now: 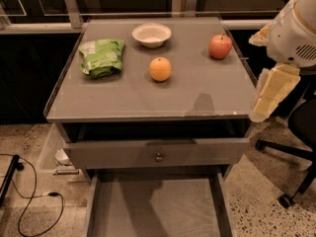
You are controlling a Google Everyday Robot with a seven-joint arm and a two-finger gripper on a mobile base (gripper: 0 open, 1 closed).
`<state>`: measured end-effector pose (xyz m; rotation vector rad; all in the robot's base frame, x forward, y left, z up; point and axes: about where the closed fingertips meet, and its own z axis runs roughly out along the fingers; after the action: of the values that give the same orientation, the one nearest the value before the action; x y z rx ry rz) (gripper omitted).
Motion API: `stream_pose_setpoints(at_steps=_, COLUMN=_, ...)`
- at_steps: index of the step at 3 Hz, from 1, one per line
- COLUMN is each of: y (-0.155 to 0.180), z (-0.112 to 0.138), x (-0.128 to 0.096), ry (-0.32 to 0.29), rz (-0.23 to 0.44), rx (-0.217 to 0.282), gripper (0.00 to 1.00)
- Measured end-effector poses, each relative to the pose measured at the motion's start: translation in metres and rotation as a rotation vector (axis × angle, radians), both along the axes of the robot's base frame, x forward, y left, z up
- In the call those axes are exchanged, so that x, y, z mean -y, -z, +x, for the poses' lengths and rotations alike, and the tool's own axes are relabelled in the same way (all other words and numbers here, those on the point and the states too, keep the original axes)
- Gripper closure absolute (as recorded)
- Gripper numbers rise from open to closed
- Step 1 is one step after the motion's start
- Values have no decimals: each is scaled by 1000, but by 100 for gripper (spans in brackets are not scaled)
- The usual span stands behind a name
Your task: Place orange into middle drawer
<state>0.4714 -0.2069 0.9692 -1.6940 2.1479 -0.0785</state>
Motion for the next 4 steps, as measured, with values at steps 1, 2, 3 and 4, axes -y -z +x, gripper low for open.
stream_pose_setpoints(at_steps=1, y=0, z=7, x=-10, ry=-20, rz=35, rx=18, gripper=0)
stream_pose_setpoints(at_steps=2, y=3, z=37, x=-35, ry=-72, rz=136, rx=71, gripper=0)
stream_pose_setpoints(at_steps=3, y=4, z=75, x=-65, ry=-133, rz=302, rx=104, gripper=0)
stream_pose_setpoints(at_steps=4, y=6, z=106, x=-91, ry=-181, rz=482, rx=91, gripper=0)
